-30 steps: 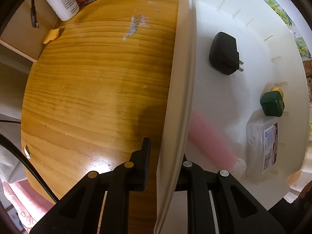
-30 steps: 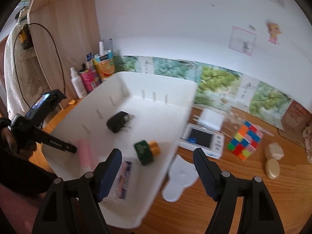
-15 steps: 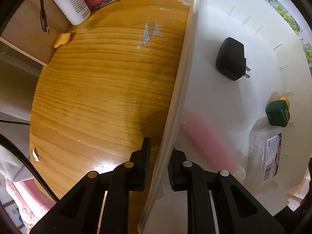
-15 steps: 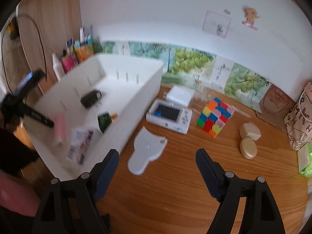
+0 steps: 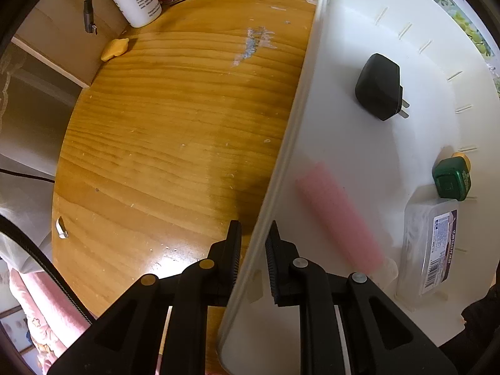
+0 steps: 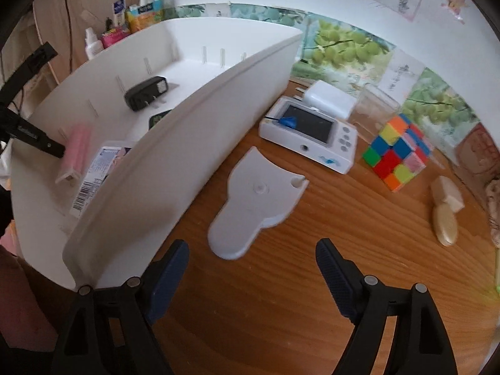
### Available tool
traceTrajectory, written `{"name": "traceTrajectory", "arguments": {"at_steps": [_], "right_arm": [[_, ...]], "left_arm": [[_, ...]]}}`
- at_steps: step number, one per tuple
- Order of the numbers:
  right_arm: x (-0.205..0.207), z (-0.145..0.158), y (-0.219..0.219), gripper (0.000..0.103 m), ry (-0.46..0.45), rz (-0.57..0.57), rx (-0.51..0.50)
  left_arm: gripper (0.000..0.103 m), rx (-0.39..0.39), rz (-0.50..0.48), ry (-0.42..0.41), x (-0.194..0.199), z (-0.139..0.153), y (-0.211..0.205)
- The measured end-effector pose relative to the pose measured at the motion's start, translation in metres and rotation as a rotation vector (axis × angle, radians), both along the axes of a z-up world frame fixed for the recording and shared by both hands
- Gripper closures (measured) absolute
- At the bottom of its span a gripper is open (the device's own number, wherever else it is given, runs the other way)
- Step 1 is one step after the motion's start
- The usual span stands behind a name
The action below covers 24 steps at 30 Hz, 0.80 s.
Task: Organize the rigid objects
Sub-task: 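Move the right tool to the white plastic stand and grasp it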
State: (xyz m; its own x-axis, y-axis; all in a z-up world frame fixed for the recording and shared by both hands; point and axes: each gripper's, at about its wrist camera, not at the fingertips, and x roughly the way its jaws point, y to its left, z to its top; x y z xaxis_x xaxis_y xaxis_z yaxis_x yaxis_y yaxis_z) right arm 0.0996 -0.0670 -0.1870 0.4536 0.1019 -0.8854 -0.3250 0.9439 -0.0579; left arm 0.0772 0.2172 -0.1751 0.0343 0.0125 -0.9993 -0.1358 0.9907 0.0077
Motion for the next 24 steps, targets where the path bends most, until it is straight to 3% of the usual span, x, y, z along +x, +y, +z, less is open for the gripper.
{"name": "traceTrajectory", "arguments": {"at_steps": [9,24], "right_arm": [[0.013,-0.005,-0.014,0.015,-0.009,0.034,0.069],[0.046,-0.017,-0.012,0.015,-0.033,0.087,0.083]], "left_arm": [[0.085,0.003,-0.002,0.005,0.004,0.001,-0.004],[0.085,-0.011,0.005,0.005,0.003,-0.001,0.004]]}}
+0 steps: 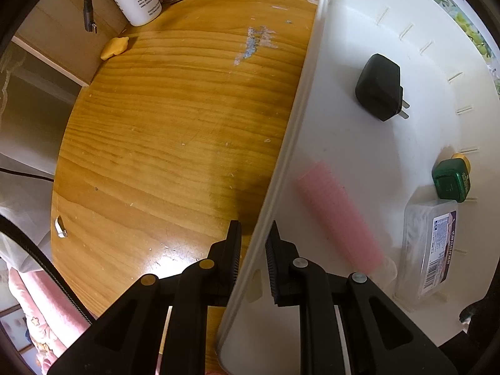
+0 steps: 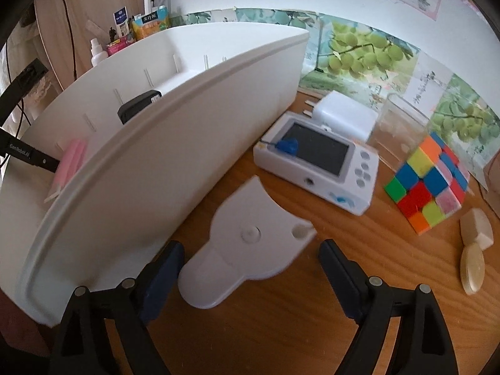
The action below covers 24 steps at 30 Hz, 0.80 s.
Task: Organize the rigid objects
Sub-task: 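Move the right tool to the white plastic stand and grasp it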
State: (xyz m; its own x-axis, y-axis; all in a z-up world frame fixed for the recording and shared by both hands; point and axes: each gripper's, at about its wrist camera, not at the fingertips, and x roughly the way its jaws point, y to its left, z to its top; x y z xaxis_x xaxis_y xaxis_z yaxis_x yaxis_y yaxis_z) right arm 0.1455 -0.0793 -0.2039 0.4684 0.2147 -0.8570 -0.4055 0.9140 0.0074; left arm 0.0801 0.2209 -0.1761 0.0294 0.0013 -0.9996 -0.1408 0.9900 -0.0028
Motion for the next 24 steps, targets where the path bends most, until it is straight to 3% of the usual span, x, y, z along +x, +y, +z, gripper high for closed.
{"name": "traceTrajectory", "arguments": {"at_steps": [7,16,20,24], "right_arm": [[0.003,0.0,0.004,0.019,-0.032,0.031,-0.011],[-0.009,-0.001,0.003,0.021,-0.046,-0.007,0.006],[-0.016,0.004,-0.004,0.039,-0.037,-0.072,0.062],[-0.027,0.005,-0.007,0.039,-0.038,-0.116,0.069]], "left_arm": [[0.085,-0.007,0.006,-0.001,0.0,-0.001,0.002],[0.085,-0.006,0.005,-0.002,-0.001,-0.001,0.002],[0.084,-0.008,0.009,-0.007,-0.002,0.0,0.003],[0.085,-0.015,0.017,-0.007,-0.005,0.0,0.004]]}}
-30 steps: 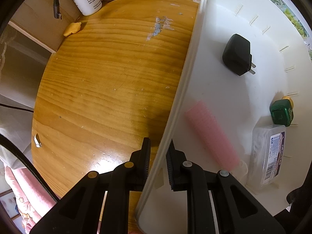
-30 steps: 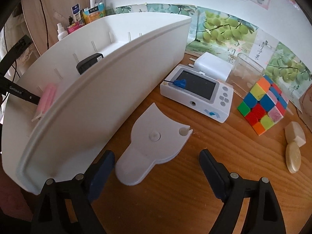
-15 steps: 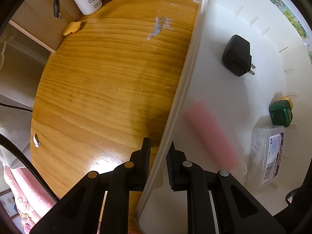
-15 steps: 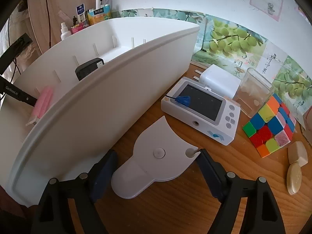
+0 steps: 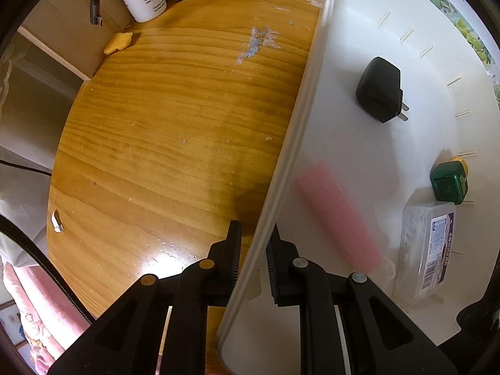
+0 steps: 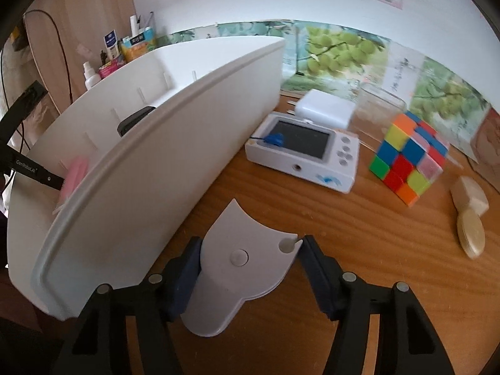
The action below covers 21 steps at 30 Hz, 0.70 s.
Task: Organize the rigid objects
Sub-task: 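Move the right tool to the white plastic stand and grasp it, then carry the white stand into the tray and release it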
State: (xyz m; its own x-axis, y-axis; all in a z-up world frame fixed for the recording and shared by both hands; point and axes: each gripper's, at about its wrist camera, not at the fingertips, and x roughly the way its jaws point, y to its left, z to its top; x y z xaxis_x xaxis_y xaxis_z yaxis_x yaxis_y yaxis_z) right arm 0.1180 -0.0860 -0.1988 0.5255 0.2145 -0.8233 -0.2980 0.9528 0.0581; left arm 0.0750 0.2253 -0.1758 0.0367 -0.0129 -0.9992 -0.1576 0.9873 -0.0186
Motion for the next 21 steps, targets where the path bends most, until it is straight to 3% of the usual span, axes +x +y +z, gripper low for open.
{"name": "traceTrajectory", "arguments": {"at_steps": [5,12,21], "right_arm": [[-0.013,0.002,-0.005,0.039,0.023,-0.044,0.039],[-0.034,0.004,-0.026,0.039,0.045,-0.164,0.19],[-0.059,0.019,-0.041,0.039,-0.016,-0.292,0.252]], "left_arm": [[0.085,0.006,-0.006,-0.002,-0.001,-0.001,0.0],[0.085,0.014,-0.032,0.007,0.0,-0.002,-0.003],[0.085,0.032,-0.074,0.016,0.002,-0.005,-0.009]]}}
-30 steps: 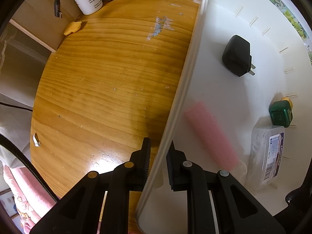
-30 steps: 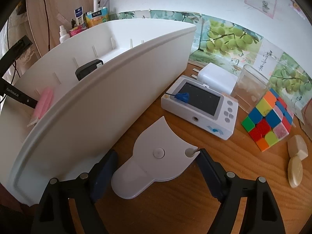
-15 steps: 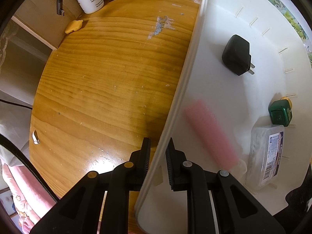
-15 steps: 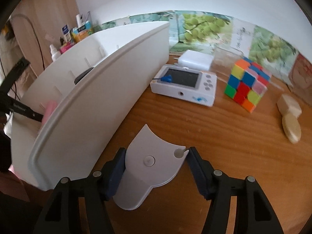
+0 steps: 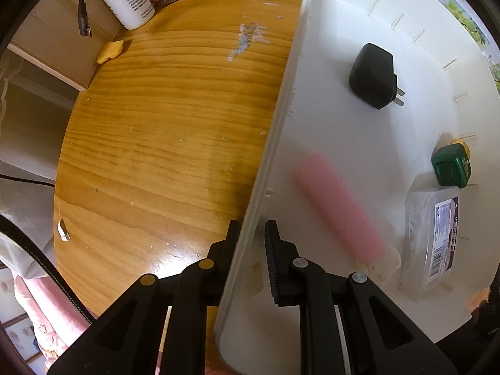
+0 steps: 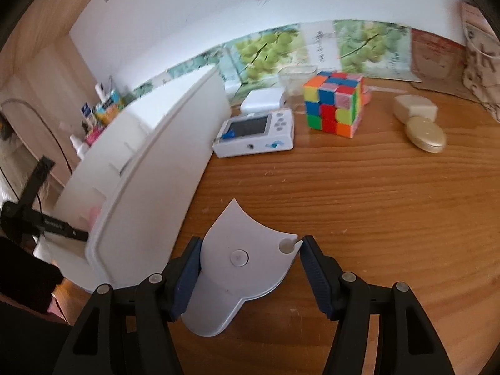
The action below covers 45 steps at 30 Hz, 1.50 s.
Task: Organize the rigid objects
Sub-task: 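Carry the white stand into the tray and release it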
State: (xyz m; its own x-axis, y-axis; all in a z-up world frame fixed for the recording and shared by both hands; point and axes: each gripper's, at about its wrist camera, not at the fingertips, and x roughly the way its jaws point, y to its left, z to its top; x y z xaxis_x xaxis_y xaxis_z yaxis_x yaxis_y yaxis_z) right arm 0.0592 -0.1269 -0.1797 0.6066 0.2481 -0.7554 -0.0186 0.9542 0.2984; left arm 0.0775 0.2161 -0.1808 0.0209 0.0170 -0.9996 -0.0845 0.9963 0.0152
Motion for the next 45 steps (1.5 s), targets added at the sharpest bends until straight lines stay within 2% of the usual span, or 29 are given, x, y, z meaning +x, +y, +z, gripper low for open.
{"name": "traceTrajectory", "arguments": {"at_steps": [8,16,20,27,36,40,43,45], "right_arm": [[-0.001,0.046,0.005,0.039,-0.119,0.003,0.015],[0.011,0.092,0.035,0.039,-0.244,0.126,0.014],[0.018,0.102,0.056,0.039,-0.273,0.198,0.011],[0.035,0.099,0.098,0.039,-0.254,0.339,0.008],[0.054,0.079,0.145,0.039,-0.164,0.431,-0.102],[0.055,0.076,0.146,0.038,-0.155,0.426,-0.108],[0.054,0.077,0.141,0.027,-0.163,0.397,-0.112],[0.054,0.078,0.136,0.026,-0.168,0.375,-0.108]], "left_arm": [[0.085,0.002,-0.009,0.004,-0.001,0.003,-0.005],[0.085,-0.002,-0.017,0.002,-0.001,0.003,-0.006],[0.085,-0.004,-0.018,0.0,-0.001,0.004,-0.007],[0.085,-0.019,-0.008,-0.004,-0.003,0.003,-0.005],[0.085,-0.039,0.004,-0.008,-0.008,0.001,0.004],[0.085,-0.041,0.005,-0.01,-0.008,0.001,0.007],[0.085,-0.041,0.007,-0.012,-0.008,0.001,0.007],[0.085,-0.041,0.008,-0.014,-0.008,0.001,0.007]]}}
